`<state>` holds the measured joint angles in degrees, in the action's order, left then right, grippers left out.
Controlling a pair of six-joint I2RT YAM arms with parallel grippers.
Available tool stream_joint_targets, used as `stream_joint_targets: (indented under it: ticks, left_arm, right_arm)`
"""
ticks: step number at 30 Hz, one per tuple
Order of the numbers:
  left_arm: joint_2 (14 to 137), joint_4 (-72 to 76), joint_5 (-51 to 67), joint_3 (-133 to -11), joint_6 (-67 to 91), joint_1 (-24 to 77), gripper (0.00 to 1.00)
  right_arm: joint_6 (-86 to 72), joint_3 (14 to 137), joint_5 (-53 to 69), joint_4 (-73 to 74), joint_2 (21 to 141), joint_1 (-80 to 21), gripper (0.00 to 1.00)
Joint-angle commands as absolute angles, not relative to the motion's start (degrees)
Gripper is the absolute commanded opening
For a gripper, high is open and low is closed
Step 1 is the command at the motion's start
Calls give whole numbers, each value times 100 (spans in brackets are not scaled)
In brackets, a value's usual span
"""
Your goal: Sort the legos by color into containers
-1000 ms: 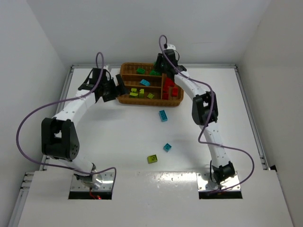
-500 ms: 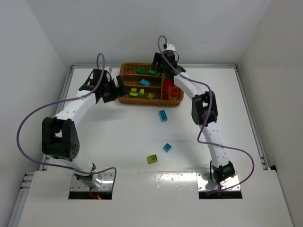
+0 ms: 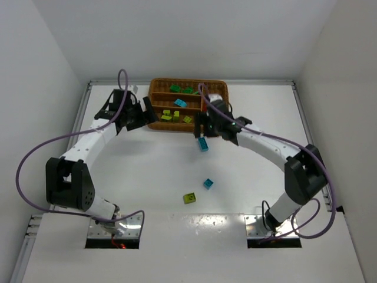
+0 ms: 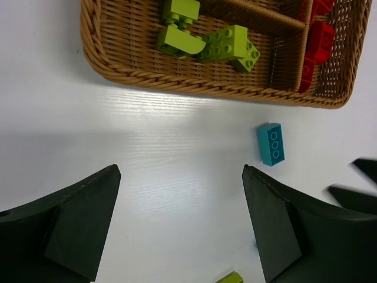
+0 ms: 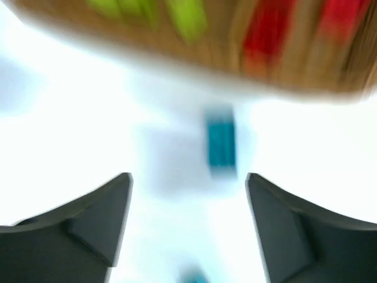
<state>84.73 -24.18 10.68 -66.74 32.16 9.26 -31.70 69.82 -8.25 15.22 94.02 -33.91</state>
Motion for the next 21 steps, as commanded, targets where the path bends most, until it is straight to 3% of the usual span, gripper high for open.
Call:
stream_joint_targets:
  ticks: [1, 13, 15, 18, 20, 21]
  left_arm:
    - [8271, -2373, 1072, -6618, 3251, 1072, 91]
    - [8112, -2373, 888, -6565, 3252, 1204, 91]
    - [8112, -2373, 888, -6565, 3252, 1204, 91]
    - [8060, -2426, 888, -6565, 3252, 1204, 91]
    - [8060, -2426, 835, -6565, 3252, 1204, 91]
    - [8060, -2426, 835, -6565, 3252, 1204, 91]
  right_arm:
    - [-3384, 6127, -853, 2285, 9299, -3550, 86]
    - [-2664, 6978, -765, 2013, 10907, -3480, 88]
    - [-2663, 7205, -765, 1943, 11230, -3480, 81]
    - [-2663, 7487, -1001, 1942, 11521, -3480, 62]
    - [-2663, 7558, -1063, 1942, 11575, -3480, 49]
    - [-2663, 7559, -1142, 1942, 11575, -3480, 37]
